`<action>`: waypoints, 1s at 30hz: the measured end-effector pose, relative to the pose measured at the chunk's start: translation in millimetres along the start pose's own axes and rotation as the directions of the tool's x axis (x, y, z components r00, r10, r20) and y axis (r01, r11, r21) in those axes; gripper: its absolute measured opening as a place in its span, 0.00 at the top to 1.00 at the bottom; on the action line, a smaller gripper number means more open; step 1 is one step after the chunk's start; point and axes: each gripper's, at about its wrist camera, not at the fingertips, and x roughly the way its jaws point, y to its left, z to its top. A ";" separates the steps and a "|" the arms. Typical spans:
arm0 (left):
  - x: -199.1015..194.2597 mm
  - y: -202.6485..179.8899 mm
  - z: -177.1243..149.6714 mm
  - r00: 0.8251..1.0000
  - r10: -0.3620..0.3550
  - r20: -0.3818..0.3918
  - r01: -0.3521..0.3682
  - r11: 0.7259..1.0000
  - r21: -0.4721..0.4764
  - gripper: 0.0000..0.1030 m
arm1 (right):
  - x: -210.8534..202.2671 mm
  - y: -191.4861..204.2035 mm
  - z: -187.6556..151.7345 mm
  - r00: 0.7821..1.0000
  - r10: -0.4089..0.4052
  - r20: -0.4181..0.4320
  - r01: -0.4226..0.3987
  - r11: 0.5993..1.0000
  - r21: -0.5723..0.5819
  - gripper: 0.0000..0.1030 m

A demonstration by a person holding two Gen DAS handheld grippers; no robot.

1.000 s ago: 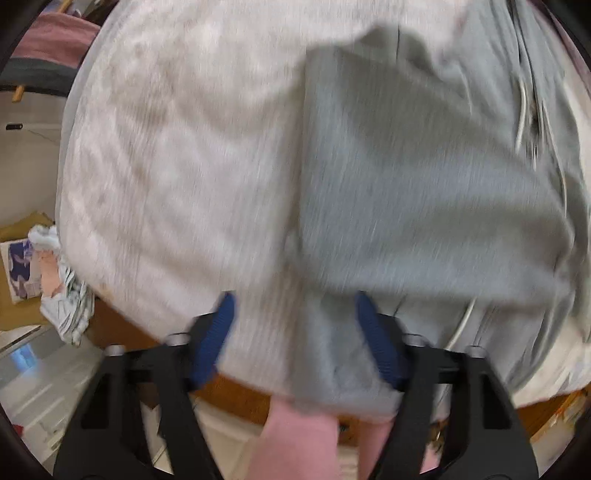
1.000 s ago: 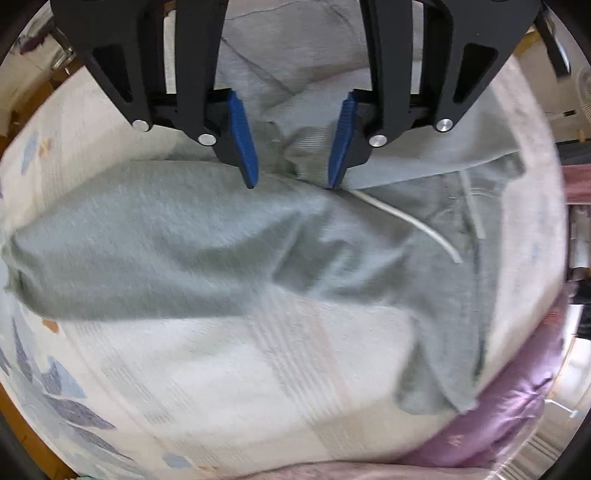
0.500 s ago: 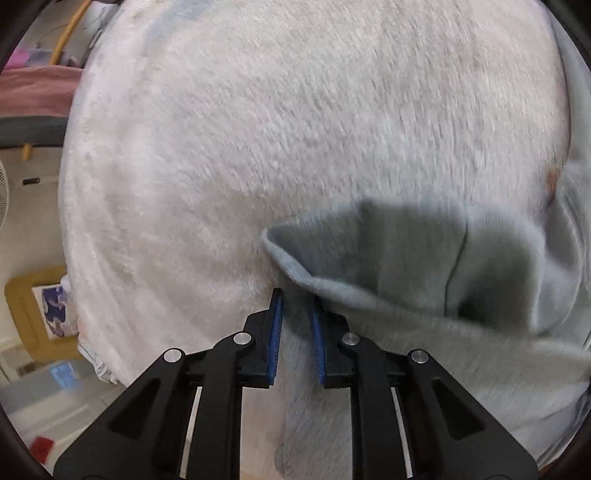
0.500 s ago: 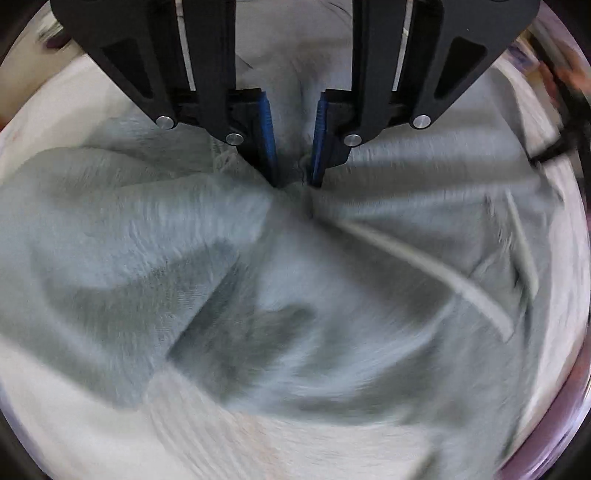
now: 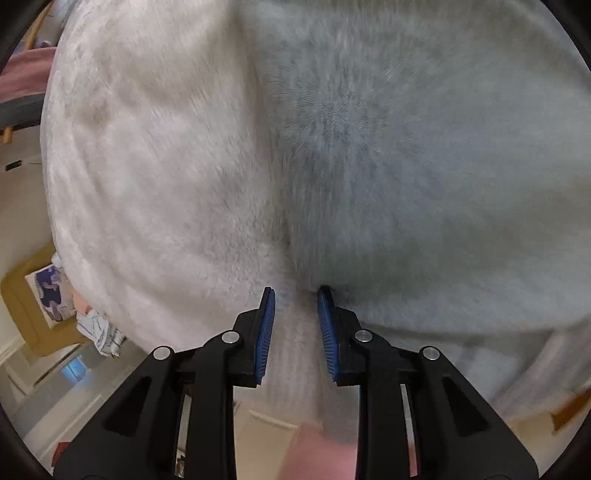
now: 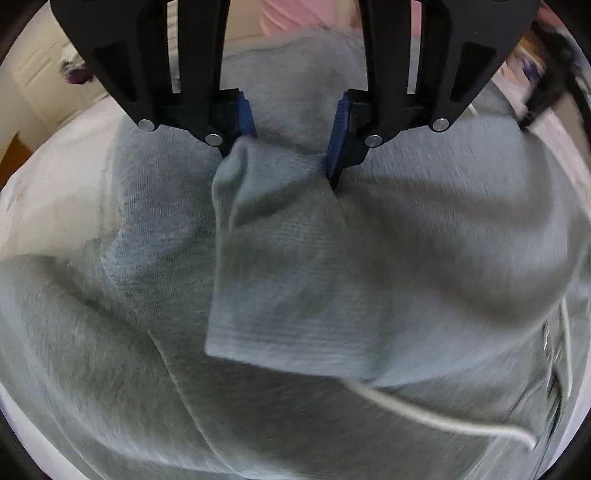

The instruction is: Fold large clothes

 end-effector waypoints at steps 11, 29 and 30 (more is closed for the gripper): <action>-60.5 30.6 -26.1 0.983 -0.107 0.146 0.116 0.992 -0.052 0.20 | -83.3 4.2 -25.1 0.992 0.059 0.110 -0.051 0.996 -0.070 0.56; -247.5 22.5 -83.9 0.886 -0.175 0.430 0.218 0.975 -0.051 0.20 | -189.8 5.1 -104.4 0.947 0.177 0.267 -0.133 0.975 -0.176 0.14; -254.0 22.0 -89.5 0.881 -0.174 0.440 0.219 0.974 -0.054 0.20 | -193.3 2.9 -109.0 0.944 0.187 0.273 -0.140 0.973 -0.182 0.14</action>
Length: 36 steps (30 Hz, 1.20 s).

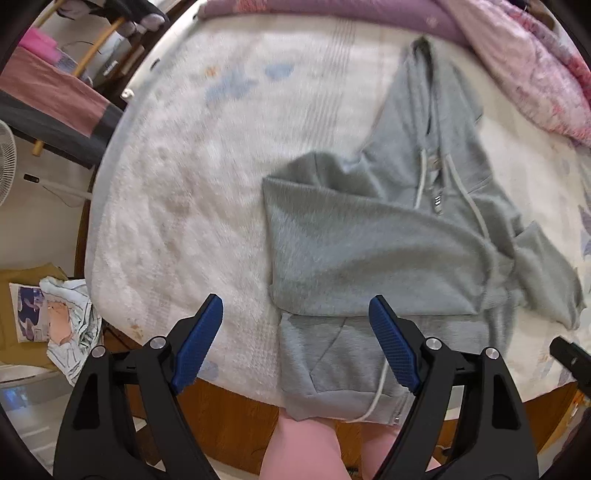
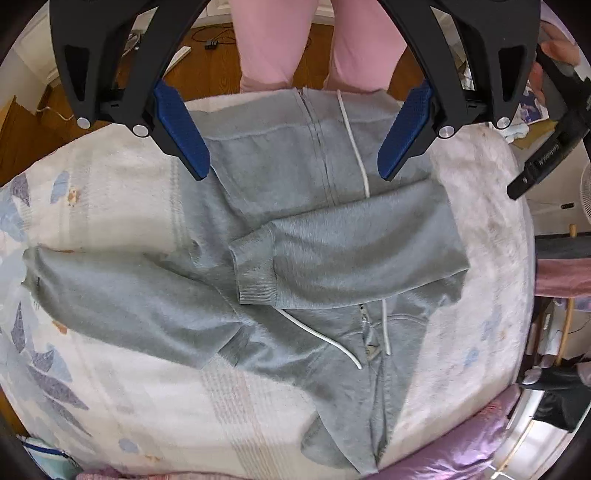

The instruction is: Fold large clothes

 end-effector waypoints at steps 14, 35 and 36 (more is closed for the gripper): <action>-80.8 -39.9 -56.7 0.990 -0.074 0.119 0.063 0.993 0.096 0.20 | -77.6 -37.3 -45.7 0.990 0.022 0.140 -0.030 0.998 0.052 0.14; -118.2 -75.0 -97.9 0.953 -0.257 0.161 0.181 0.909 0.376 0.20 | -121.1 -135.5 -170.3 0.953 -0.054 0.298 -0.118 0.839 0.531 0.13; -118.8 -76.8 -96.4 0.953 -0.257 0.160 0.181 0.907 0.379 0.20 | -122.0 -143.1 -173.4 0.952 -0.050 0.302 -0.131 0.824 0.551 0.13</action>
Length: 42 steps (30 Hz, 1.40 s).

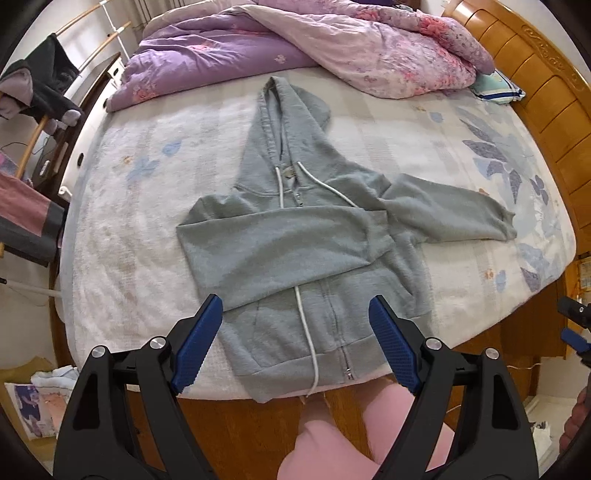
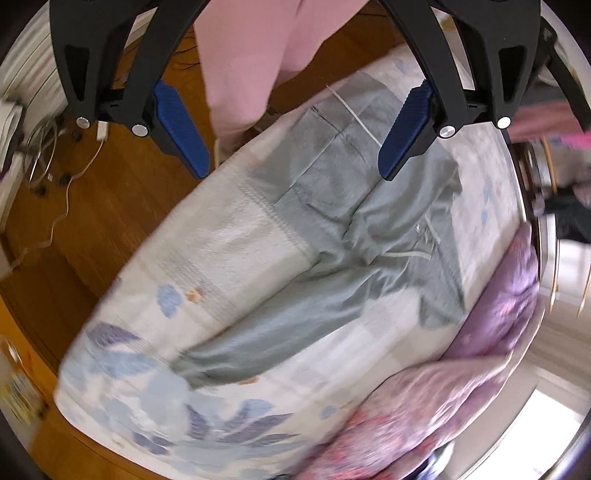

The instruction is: Fold large clothes

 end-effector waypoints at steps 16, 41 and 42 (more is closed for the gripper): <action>47.7 -98.2 66.9 0.997 0.008 -0.081 -0.010 1.000 -0.023 0.20 | 18.2 -97.6 108.1 0.998 0.047 -0.042 -0.039 0.986 0.164 0.13; 230.1 -179.0 98.0 0.884 0.178 -0.432 -0.221 0.974 -0.053 0.20 | 286.1 -254.5 316.1 0.977 0.140 -0.164 -0.029 0.840 0.542 0.17; 233.4 -179.9 98.3 0.881 0.180 -0.436 -0.225 0.973 -0.052 0.20 | 295.4 -257.7 319.9 0.975 0.144 -0.169 -0.024 0.825 0.564 0.18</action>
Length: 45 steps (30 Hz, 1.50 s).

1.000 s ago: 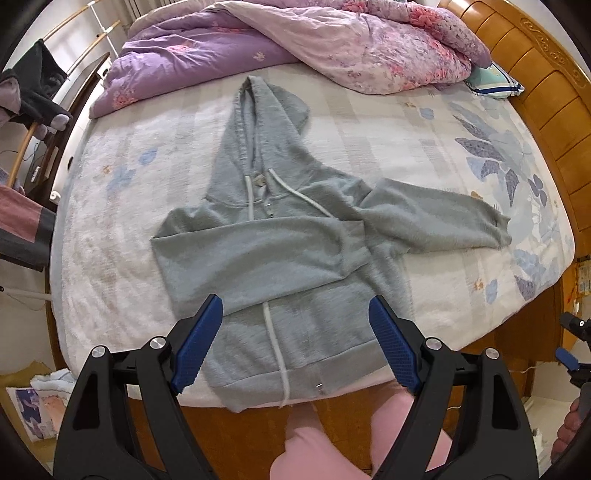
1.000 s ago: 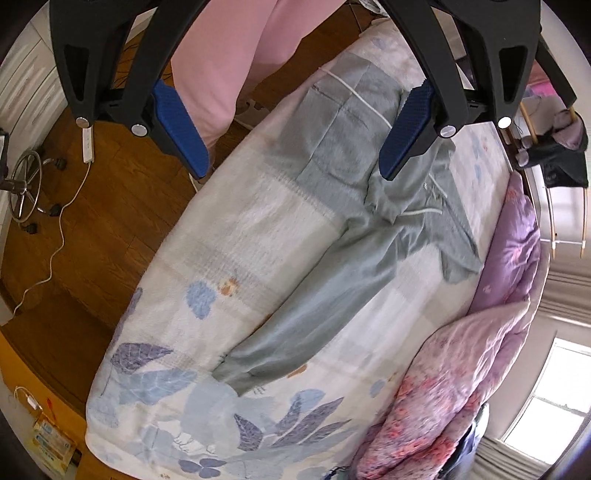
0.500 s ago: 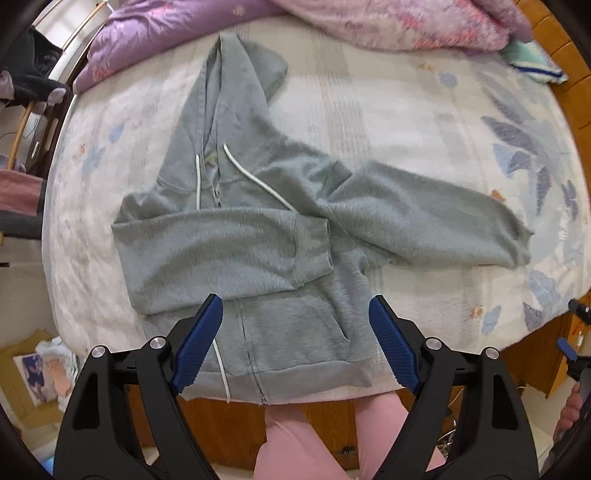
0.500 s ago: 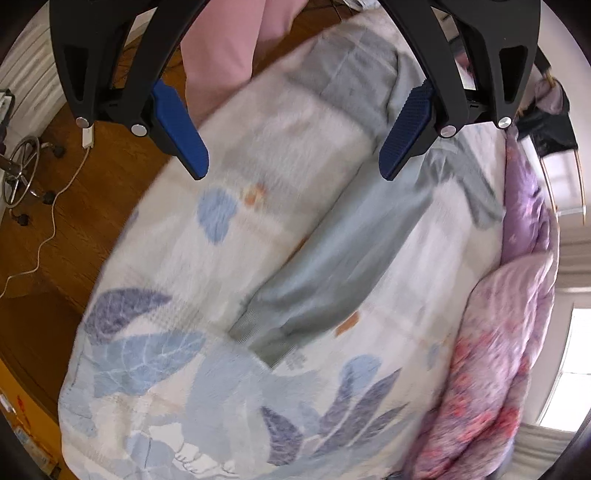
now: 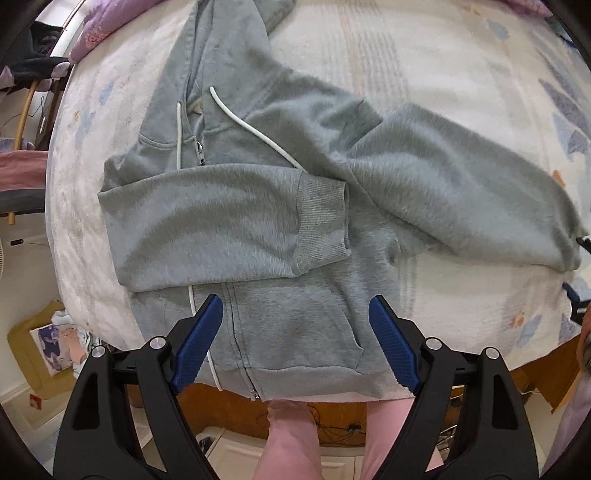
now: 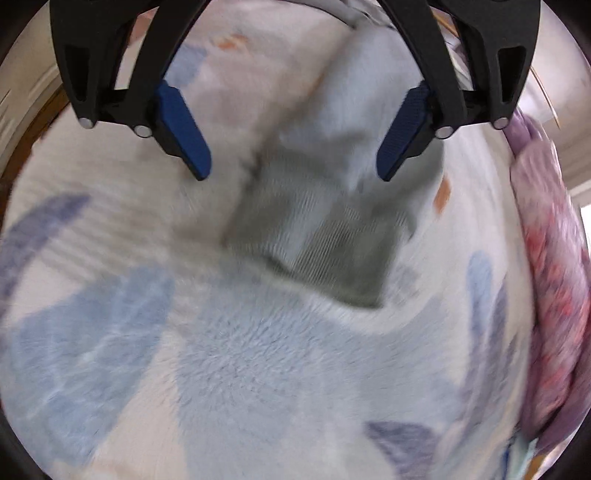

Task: Fold large clothes
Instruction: 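Grasp the other sleeve cuff with the right tool, then lift the cuff with the right tool and carry it across the hoodie body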

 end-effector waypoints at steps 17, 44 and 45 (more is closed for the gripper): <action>18.0 -22.0 70.9 0.999 -0.020 0.037 0.020 1.000 0.005 0.20 | -102.3 42.7 -2.0 0.968 0.068 0.240 -0.035 0.989 -0.142 0.93; 130.6 -33.2 90.0 0.987 -0.157 -0.028 0.154 0.986 -0.069 0.77 | -153.7 270.1 -177.8 0.902 0.424 -0.082 -0.347 0.596 -0.724 0.93; 131.0 -32.0 89.7 0.987 -0.161 -0.026 0.159 0.985 -0.073 0.77 | -154.0 277.8 -191.9 0.899 0.424 -0.113 -0.362 0.571 -0.737 0.93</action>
